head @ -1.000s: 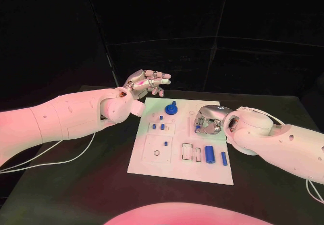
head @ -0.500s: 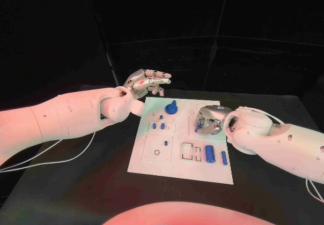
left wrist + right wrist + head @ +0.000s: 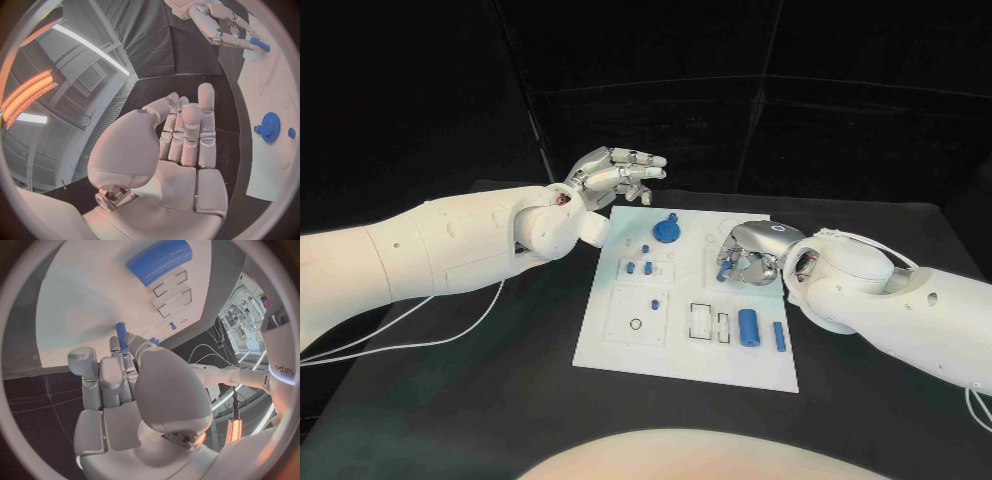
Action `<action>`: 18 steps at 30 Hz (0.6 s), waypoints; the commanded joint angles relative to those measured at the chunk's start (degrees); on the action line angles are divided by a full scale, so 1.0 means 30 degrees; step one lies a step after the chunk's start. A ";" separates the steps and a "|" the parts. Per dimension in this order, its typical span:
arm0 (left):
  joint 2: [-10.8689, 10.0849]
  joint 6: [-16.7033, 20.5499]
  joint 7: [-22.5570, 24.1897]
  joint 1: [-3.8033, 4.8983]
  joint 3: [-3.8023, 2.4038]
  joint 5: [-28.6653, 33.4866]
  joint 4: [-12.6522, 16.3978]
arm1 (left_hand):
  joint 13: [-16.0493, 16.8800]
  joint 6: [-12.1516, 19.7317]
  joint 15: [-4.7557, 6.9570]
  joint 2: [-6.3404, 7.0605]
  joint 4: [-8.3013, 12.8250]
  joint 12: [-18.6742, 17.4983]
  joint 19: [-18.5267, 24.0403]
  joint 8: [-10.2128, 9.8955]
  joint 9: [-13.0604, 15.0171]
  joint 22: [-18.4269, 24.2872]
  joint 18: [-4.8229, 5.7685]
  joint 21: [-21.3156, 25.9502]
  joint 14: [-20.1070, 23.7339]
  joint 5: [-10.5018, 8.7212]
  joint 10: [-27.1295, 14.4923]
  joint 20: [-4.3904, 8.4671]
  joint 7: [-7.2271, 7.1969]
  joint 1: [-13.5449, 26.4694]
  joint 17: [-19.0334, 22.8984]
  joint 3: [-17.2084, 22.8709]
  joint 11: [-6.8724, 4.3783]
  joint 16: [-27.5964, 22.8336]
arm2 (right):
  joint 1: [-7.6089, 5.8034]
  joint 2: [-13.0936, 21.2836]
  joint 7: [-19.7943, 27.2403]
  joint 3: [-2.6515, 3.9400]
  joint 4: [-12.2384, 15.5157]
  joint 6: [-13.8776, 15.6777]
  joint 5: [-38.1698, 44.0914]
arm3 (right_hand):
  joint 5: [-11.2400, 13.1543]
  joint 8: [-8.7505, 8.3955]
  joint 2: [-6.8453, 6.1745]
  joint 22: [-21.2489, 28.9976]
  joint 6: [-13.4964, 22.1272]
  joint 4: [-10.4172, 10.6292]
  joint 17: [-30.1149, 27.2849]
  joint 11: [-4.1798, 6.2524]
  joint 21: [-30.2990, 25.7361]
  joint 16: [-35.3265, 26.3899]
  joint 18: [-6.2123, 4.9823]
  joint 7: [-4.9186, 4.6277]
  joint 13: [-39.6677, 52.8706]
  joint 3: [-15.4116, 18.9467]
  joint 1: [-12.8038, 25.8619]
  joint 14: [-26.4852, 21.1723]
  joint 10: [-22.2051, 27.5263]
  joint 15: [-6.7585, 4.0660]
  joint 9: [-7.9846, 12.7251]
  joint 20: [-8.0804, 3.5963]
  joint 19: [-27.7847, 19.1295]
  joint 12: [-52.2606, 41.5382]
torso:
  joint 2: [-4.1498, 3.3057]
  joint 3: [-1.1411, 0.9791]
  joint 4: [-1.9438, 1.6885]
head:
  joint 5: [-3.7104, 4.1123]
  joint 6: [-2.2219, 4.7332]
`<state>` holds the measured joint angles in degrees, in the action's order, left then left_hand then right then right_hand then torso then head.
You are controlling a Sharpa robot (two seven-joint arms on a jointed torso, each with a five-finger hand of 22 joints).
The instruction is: Assemble the parts on the task board
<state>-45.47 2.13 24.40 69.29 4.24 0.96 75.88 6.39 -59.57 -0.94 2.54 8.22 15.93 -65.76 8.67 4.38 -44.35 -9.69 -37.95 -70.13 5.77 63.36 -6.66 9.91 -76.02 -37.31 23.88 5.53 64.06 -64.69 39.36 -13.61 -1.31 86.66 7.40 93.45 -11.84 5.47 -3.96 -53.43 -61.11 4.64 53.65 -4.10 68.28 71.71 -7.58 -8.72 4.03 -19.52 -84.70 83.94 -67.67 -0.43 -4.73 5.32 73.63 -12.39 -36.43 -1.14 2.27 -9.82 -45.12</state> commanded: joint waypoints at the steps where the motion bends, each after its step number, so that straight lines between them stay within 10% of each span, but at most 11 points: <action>1: -0.0005 -0.0382 -0.0098 0.0033 -0.0017 -0.0024 0.0006 | 0.0021 0.0151 0.0025 -0.0176 0.0063 0.0093 0.0134 0.0128 -0.0025 0.0020 -0.0263 0.0113 0.0142 0.0062 -0.0093 0.0025 0.0005 -0.0048 0.0019 -0.0090 0.0021 -0.0108 | -0.0044 0.0287 0.0599 0.0027 0.0543 0.1846 0.0225 | 0.0065 0.0075 -0.0056 -0.0020 -0.0117 -0.0056 -0.0003 -0.0041 0.0073 0.0089 0.0170 0.0008 0.0001 -0.0175 -0.0257 0.0200 -0.0075 -0.0092 0.0004 0.0007 0.0137 0.0212 | 0.0025 0.0005 0.0002 | -0.0002 0.0022; 10: 0.0097 -0.0484 -0.0130 0.0026 -0.0017 -0.0026 -0.0071 | 0.0020 0.0223 0.0022 -0.0125 0.0141 0.0109 0.0146 0.0114 -0.0041 0.0020 -0.0267 0.0122 0.0177 0.0064 -0.0170 0.0027 0.0040 -0.0105 0.0069 -0.0086 0.0046 -0.0128 | -0.0078 0.1110 0.0917 0.0076 0.2592 0.2407 0.0195 | 0.0072 0.0055 -0.0111 -0.0064 -0.0138 -0.0105 0.0046 -0.0046 0.0108 0.0123 0.0180 -0.0007 -0.0001 -0.0281 -0.0236 0.0204 -0.0112 -0.0085 0.0013 0.0009 0.0143 0.0285 | 0.0012 -0.0016 -0.0124 | -0.0008 0.0067; 18: 0.0148 -0.0533 -0.0137 0.0024 -0.0017 -0.0027 -0.0073 | 0.0019 0.0279 0.0008 -0.0103 0.0168 0.0118 0.0158 0.0101 -0.0052 0.0020 -0.0262 0.0128 0.0206 0.0062 -0.0223 0.0021 0.0069 -0.0111 0.0107 -0.0091 0.0071 -0.0144 | -0.0079 -0.0388 0.1827 0.0067 0.2946 0.2446 -0.0016 | 0.0122 0.0017 -0.0189 -0.0054 -0.0131 -0.0097 0.0038 -0.0066 0.0111 0.0133 0.0176 -0.0028 -0.0001 -0.0357 -0.0119 0.0200 -0.0146 -0.0070 0.0029 0.0010 0.0117 0.0373 | -0.0001 0.0014 -0.0003 | -0.0162 0.0004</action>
<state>-45.15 1.43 23.87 69.28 4.24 0.95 75.62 6.39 -58.94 -0.73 2.54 8.38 15.93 -65.76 8.67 4.31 -44.36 -9.69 -37.95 -69.91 5.77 63.15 -6.66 10.12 -76.02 -37.06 23.71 5.73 63.84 -64.83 38.52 -10.72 -1.12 95.42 13.23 93.57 -11.65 5.45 -4.14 -53.57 -61.09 4.32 53.79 -4.31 68.28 71.92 -7.57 -8.71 4.01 -20.18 -85.02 83.94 -67.87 -0.43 -4.70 5.32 73.63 -11.46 -36.43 -1.13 2.07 -10.19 -45.07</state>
